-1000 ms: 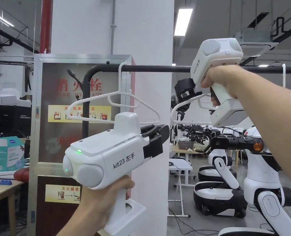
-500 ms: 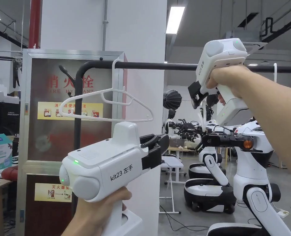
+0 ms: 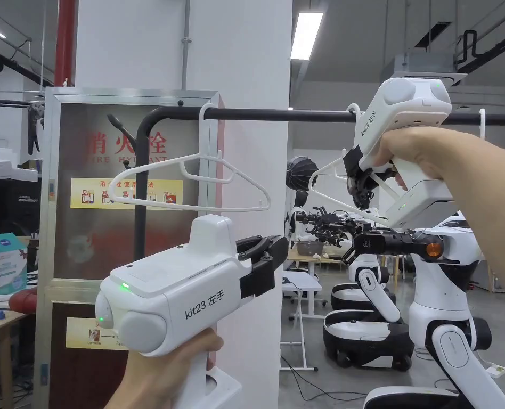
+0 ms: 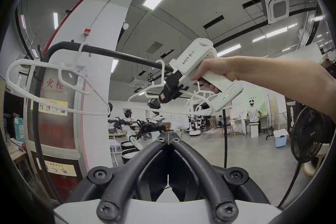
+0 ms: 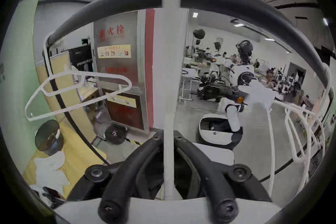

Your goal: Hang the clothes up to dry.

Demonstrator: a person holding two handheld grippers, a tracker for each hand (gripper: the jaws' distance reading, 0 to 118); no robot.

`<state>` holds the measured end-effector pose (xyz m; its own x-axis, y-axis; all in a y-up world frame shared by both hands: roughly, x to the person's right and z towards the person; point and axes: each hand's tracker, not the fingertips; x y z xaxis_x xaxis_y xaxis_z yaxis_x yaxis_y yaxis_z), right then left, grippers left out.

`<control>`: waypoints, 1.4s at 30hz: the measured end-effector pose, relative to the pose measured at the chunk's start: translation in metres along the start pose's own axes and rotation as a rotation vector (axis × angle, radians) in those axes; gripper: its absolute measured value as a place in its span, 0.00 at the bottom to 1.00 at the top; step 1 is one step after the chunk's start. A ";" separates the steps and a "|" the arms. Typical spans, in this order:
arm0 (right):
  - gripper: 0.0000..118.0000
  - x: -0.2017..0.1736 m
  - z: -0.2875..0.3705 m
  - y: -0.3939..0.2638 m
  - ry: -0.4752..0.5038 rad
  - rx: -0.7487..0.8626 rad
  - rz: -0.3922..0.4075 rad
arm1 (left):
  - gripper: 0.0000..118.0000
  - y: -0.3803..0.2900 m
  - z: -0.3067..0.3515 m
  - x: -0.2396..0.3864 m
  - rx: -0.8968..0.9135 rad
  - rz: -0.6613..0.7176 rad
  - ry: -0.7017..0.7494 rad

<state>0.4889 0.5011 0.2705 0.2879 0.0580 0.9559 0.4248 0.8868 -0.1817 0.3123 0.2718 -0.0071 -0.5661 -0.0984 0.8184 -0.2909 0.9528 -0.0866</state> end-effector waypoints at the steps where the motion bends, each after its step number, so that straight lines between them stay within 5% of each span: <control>1: 0.04 0.000 0.000 0.001 -0.020 0.017 -0.001 | 0.00 0.000 0.001 0.000 0.000 0.000 0.001; 4: 0.04 0.001 0.001 0.000 0.040 0.012 0.000 | 0.00 0.001 0.004 0.000 0.007 0.000 0.000; 16: 0.04 0.009 0.044 -0.002 0.002 0.118 0.062 | 0.00 0.008 0.005 -0.002 -0.004 -0.021 0.040; 29: 0.04 0.007 0.062 -0.148 0.088 0.380 0.189 | 0.00 0.007 0.003 0.020 0.026 -0.038 0.100; 34: 0.04 0.028 0.028 -0.209 0.106 0.368 0.145 | 0.00 -0.026 -0.015 0.025 -0.051 -0.162 0.136; 42: 0.04 0.058 -0.046 -0.316 0.129 0.273 0.100 | 0.00 -0.141 -0.034 0.010 -0.226 -0.013 0.057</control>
<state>0.4109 0.2035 0.3724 0.4306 0.1083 0.8960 0.1476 0.9710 -0.1882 0.3738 0.1462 0.0327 -0.5172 -0.1009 0.8499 -0.1144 0.9923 0.0481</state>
